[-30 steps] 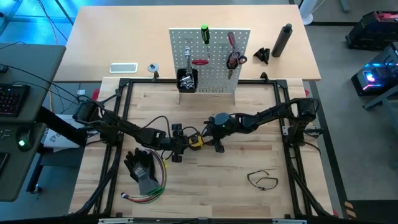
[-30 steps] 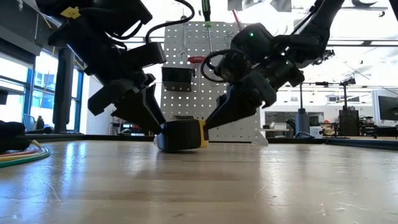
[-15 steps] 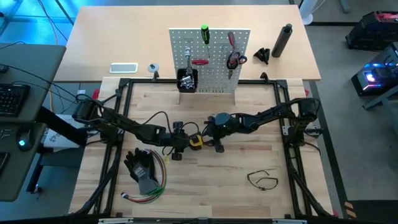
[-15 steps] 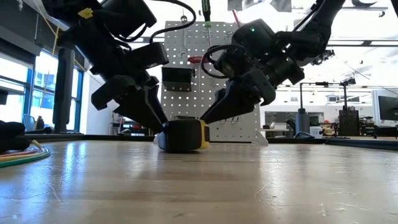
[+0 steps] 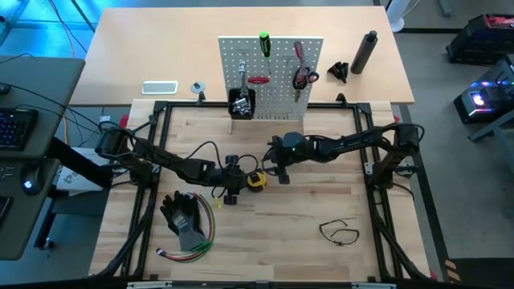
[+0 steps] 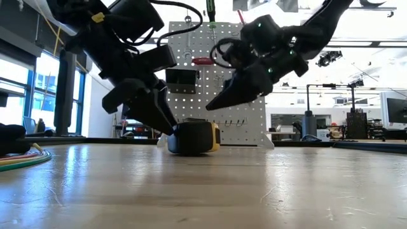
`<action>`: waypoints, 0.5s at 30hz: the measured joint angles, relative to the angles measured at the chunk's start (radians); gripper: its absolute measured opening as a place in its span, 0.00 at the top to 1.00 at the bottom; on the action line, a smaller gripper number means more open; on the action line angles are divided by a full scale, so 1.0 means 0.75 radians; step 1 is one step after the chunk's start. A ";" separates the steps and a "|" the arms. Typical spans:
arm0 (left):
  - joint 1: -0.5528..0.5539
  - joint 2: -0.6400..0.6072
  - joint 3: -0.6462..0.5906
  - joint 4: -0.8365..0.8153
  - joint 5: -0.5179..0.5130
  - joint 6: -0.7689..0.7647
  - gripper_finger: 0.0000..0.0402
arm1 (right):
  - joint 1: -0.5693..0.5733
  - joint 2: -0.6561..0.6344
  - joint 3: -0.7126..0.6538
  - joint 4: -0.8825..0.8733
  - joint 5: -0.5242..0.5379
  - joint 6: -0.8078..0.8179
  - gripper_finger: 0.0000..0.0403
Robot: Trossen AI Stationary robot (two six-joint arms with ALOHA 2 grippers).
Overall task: Hang tools onto peg board
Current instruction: Hang the yellow tape measure on the black bin on the white peg board
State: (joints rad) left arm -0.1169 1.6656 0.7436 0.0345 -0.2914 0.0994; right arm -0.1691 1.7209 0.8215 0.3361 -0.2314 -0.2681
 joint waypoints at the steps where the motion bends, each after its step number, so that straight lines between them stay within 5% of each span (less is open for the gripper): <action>1: 0.000 0.001 0.000 0.003 0.000 0.006 0.53 | -0.012 0.011 0.000 0.006 -0.001 -0.004 0.58; 15: 0.012 0.002 -0.001 0.004 -0.003 0.011 0.53 | -0.067 0.142 -0.003 0.169 -0.076 -0.007 0.58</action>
State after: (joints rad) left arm -0.1081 1.6669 0.7429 0.0372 -0.2938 0.1078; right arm -0.2196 1.8271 0.8192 0.4626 -0.2886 -0.2734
